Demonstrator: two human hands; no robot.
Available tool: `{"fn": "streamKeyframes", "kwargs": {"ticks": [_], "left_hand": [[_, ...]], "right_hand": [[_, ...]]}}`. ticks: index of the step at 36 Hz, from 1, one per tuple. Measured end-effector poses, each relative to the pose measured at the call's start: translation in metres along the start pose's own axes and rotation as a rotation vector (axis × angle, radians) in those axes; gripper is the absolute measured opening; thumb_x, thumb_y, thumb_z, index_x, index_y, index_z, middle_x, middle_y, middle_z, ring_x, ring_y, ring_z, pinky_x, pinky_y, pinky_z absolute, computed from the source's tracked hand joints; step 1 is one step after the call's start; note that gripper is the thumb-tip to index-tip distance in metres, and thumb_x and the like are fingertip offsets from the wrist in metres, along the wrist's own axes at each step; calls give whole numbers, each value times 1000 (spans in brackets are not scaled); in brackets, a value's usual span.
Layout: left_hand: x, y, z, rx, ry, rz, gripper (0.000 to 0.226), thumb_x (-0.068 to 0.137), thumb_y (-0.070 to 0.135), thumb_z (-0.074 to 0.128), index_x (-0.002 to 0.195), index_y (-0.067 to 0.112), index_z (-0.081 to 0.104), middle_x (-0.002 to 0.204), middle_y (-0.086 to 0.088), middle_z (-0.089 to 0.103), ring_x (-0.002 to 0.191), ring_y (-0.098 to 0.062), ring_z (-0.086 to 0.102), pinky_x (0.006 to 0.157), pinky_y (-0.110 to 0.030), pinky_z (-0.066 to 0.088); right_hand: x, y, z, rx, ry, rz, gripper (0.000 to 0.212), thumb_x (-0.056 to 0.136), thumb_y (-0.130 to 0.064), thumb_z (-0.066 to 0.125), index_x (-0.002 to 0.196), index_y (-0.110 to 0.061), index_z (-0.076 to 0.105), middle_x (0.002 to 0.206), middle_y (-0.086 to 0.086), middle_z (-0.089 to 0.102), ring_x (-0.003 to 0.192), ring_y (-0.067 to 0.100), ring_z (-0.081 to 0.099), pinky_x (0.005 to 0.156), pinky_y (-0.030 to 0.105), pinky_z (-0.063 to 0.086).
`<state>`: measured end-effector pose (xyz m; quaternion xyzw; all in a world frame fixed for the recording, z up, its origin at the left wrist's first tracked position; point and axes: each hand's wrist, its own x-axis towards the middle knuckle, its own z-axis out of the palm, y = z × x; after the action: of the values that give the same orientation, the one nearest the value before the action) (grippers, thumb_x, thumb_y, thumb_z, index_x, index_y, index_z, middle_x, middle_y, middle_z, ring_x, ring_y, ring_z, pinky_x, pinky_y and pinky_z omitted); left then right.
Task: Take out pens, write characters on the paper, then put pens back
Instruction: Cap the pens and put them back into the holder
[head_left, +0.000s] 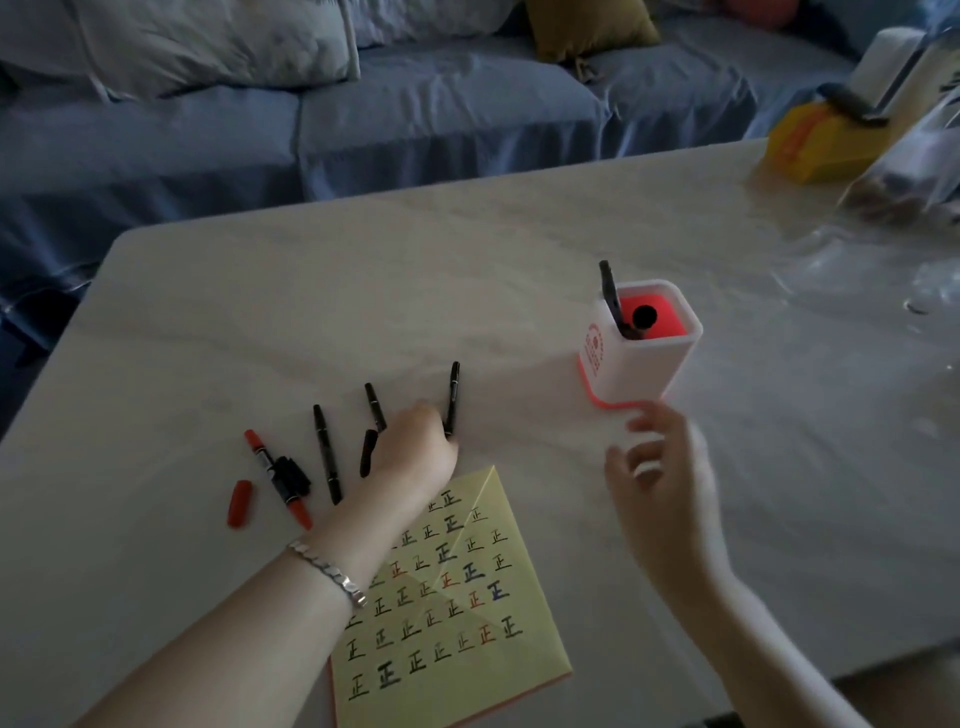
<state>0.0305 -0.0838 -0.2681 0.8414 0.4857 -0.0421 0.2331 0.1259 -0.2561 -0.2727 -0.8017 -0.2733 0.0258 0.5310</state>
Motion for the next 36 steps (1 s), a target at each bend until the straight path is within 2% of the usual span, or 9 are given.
{"fn": "streamKeyframes", "kwargs": {"ticks": [6,9,13,17,23,26,30,33,36], "left_hand": [[2,-2,-1,-4,-102,-28,16,91,19,50,79,8,50,85,-12,60,74,-26,58,47,-27,30],[-2,-5,-2,12,-111,-13,29,92,15,48,65,13,37,64,-4,44,53,-16,42,43,-26,24],[-13,-7,-9,-142,-138,6,31,92,25,52,68,11,36,64,-1,43,53,-15,40,46,-25,29],[-34,-10,-21,-316,-220,125,34,87,35,59,89,1,60,75,-10,63,63,-22,57,61,-30,44],[-69,-23,-34,-404,-219,232,23,86,39,59,96,19,62,86,1,69,79,-14,65,75,-35,54],[-76,-35,-32,-514,-127,246,19,84,37,61,99,25,64,87,14,66,81,3,60,73,-15,48],[-81,-52,-26,-661,46,204,29,81,30,64,110,23,65,88,18,64,76,10,57,68,-1,41],[-90,-57,-21,-867,36,173,37,75,27,65,111,18,63,75,12,68,62,8,60,58,-4,43],[-99,-58,-15,-1011,3,157,37,70,26,65,106,25,59,74,1,72,62,-2,64,52,-14,48]], "right_hand": [[-34,-2,28,57,-360,217,28,84,-6,54,89,-33,56,77,-7,62,62,-2,54,54,9,43],[-32,-10,42,30,-431,324,19,85,-11,52,94,-25,62,79,-6,64,64,3,57,50,6,42],[-23,-26,54,93,-436,372,16,85,-14,54,94,-21,66,77,-4,66,58,7,55,49,12,44],[-14,-43,54,237,-443,411,14,86,-27,59,92,-17,67,59,-7,56,49,7,46,50,23,39],[-16,-60,50,332,-497,346,14,86,-24,60,75,-15,64,42,-11,46,41,6,37,43,20,30],[-20,-62,47,319,-468,320,19,87,-22,59,70,-14,62,46,-8,47,42,7,37,43,19,31],[-23,-60,38,325,-383,330,15,86,-19,59,76,-11,67,61,-4,63,51,5,52,50,15,44],[-25,-60,31,501,-301,366,13,86,-9,56,79,-14,65,66,-2,69,61,4,63,56,14,50],[-29,-65,23,761,-241,390,11,81,-7,57,92,-10,60,70,1,71,69,10,68,61,17,54]]}}
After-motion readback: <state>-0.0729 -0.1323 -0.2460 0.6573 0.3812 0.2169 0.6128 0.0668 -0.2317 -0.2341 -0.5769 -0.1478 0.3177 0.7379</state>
